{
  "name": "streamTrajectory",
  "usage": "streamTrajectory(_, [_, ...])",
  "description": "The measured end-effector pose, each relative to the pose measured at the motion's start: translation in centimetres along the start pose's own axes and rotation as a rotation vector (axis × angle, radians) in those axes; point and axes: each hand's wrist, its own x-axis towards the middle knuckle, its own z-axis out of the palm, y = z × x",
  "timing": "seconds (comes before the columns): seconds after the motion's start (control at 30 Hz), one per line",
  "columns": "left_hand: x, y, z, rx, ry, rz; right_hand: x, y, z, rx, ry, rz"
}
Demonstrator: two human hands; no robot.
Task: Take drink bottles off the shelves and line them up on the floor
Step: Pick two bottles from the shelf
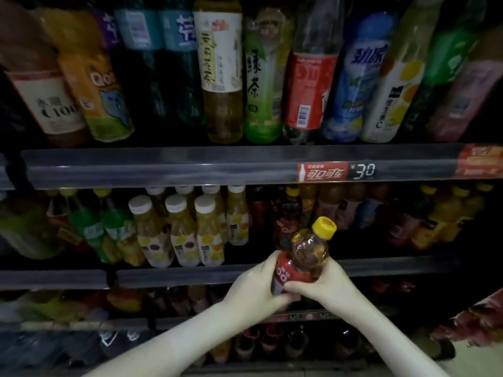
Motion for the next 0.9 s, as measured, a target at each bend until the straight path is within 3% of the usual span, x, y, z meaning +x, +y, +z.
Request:
streamTrajectory(0.17, [3.8, -1.7, 1.8, 0.187, 0.015, -0.022, 3.4, 3.9, 0.0, 0.059, 0.189, -0.018])
streamTrajectory(0.37, [2.5, -3.8, 2.1, 0.133, 0.097, -0.069, 5.3, 5.5, 1.6, 0.115, 0.19, -0.075])
streamTrajectory(0.53, [3.2, -5.0, 0.5, 0.284, 0.164, -0.067, 7.0, 4.2, 4.1, 0.13, 0.202, -0.137])
streamTrajectory(0.63, [3.4, -5.2, -0.5, 0.259, 0.193, 0.022, 8.2, 3.7, 5.3, 0.1, 0.247, -0.189])
streamTrajectory(0.83, [4.1, -4.3, -1.4, 0.159, 0.307, 0.088, 10.1, 3.9, 7.0, -0.359, 0.306, -0.214])
streamTrajectory(0.9, [4.9, -4.2, -1.4, 0.174, 0.363, 0.119, 10.2, 3.6, 7.5, -0.411, 0.359, -0.176])
